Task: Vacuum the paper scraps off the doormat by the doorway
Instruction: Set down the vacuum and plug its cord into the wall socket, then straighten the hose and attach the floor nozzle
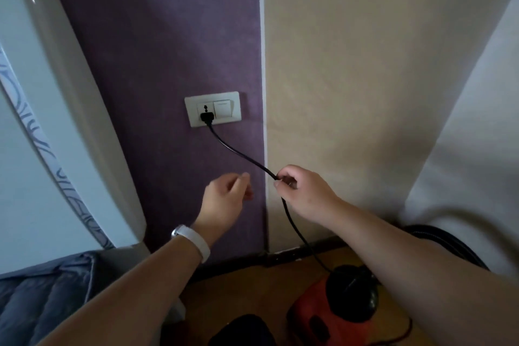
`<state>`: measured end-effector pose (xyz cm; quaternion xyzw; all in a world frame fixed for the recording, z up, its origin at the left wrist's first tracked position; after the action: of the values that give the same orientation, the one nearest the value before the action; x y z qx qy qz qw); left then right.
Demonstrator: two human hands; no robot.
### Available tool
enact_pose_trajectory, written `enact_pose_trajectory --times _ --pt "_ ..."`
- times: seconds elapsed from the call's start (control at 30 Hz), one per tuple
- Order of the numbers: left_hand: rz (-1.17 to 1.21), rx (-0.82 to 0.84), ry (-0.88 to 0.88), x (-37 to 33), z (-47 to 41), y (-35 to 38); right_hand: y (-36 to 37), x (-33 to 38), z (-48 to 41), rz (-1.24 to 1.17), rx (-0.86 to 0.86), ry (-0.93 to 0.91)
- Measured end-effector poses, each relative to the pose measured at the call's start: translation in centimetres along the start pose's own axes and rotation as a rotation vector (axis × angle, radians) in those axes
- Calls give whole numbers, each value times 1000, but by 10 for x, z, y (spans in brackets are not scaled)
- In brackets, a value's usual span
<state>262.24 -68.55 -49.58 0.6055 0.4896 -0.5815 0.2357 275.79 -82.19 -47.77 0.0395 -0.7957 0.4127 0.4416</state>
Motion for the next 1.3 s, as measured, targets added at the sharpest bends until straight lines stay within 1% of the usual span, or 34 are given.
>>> enact_pose_trajectory --times 0.1,0.2,0.33,0.43,0.5,0.6,0.67,0.73,0.83,0.93,1.03,1.17,1.23,1.3 --pt "-202 312 244 16 39 30 -6 -20 18 130 69 -29" --pt "-321 556 393 26 64 65 -20 -54 40 310 118 -66" --pt "-545 820 506 43 90 117 -47 -113 83 541 184 -6" --pt "-616 974 500 51 107 159 -75 -158 126 641 191 110" --pt "-648 1043 554 53 122 190 -94 -186 159 676 166 204" --pt "-661 1097 756 48 150 235 -123 -224 211 721 73 378" --pt "-625 1134 850 40 172 262 -139 -248 247 751 -9 504" --pt "-587 1174 924 35 196 285 -153 -267 284 770 -95 626" --pt "-539 1228 985 30 230 306 -164 -290 330 729 -182 784" --pt "-538 1252 1055 27 259 317 -167 -316 353 652 -215 906" --pt "-541 1265 1061 27 273 328 -162 -350 350 513 -225 982" --pt "-554 1261 1044 24 280 341 -143 -386 339 224 -286 1044" --pt "-554 1246 1094 16 285 351 -135 -392 338 192 -315 1035" --pt "-534 1158 1237 3 293 363 -132 -384 339 210 -332 962"
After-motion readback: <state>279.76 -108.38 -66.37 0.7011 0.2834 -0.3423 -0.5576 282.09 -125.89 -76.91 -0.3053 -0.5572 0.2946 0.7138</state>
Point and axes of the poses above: each hand's wrist, its own z-axis away from the middle knuckle, its own y-axis out of the palm, x = y × z, the point moved 5 cm from there along -z, towards the middle knuckle, and after that the axes turned 10 degrees about -x, right-handed, at the moved point
